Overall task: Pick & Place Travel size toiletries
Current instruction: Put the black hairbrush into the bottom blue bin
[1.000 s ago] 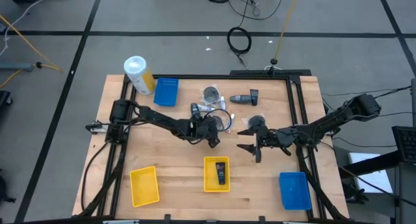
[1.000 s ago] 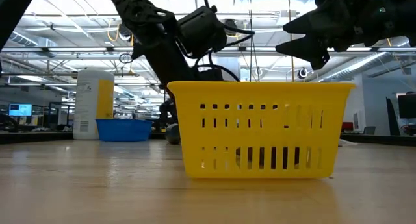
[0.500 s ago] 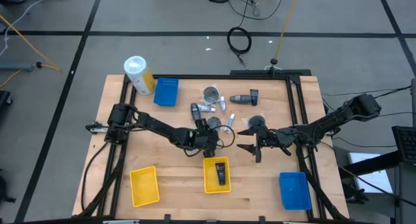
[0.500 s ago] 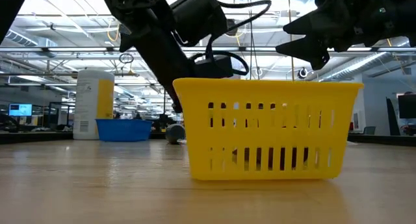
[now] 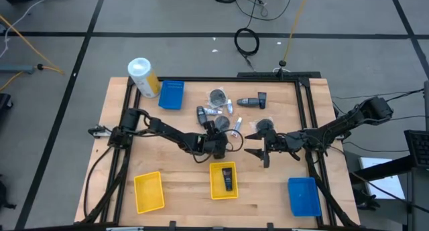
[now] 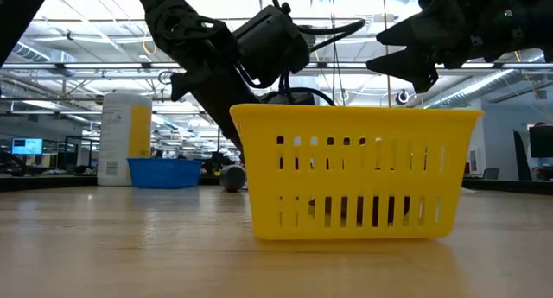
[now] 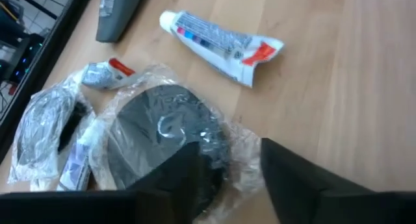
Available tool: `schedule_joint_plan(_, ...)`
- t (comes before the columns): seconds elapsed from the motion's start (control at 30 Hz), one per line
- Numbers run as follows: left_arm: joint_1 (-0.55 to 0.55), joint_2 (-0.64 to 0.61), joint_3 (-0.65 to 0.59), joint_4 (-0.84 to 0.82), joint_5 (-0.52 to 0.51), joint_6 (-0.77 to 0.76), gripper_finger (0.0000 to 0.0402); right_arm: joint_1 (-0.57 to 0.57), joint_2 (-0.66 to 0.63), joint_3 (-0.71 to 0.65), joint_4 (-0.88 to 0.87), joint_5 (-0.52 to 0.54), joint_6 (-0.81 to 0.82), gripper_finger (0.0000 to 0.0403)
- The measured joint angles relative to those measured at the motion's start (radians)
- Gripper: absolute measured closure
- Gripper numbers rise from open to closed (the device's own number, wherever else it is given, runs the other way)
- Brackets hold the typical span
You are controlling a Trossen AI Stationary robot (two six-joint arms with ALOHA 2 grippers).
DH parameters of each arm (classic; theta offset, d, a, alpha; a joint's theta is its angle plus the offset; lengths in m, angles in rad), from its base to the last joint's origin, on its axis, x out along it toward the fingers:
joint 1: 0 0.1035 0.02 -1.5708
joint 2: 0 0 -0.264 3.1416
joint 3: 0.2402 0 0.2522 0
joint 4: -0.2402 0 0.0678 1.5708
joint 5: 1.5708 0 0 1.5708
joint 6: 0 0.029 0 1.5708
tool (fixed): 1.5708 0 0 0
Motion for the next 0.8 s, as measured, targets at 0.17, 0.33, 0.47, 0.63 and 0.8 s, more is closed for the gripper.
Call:
schedule_joint_plan(0.17, 0.001, 0.0, -0.001, -0.003, -0.002, 0.003, 0.0362, 0.0, 0.0, 0.0, -0.001, 0.0, 0.0, 0.0149)
schedule_joint_plan(0.33, -0.016, -0.005, -0.001, -0.006, -0.05, 0.024, 0.039, 0.0, 0.0, 0.0, -0.002, 0.0, 0.0, 0.0149)
schedule_joint_plan(0.47, -0.054, -0.034, -0.006, -0.036, -0.132, 0.079, 0.0398, 0.0, 0.0, 0.0, -0.002, 0.0, 0.0, 0.0149)
schedule_joint_plan(0.63, -0.085, -0.092, -0.002, -0.012, -0.129, 0.054, 0.0395, 0.0, 0.0, 0.0, -0.002, 0.0, 0.0, 0.0149)
schedule_joint_plan(0.8, -0.035, -0.099, -0.003, 0.036, 0.03, 0.003, 0.0386, 0.0, 0.0, 0.0, 0.002, 0.0, 0.0, 0.0149)
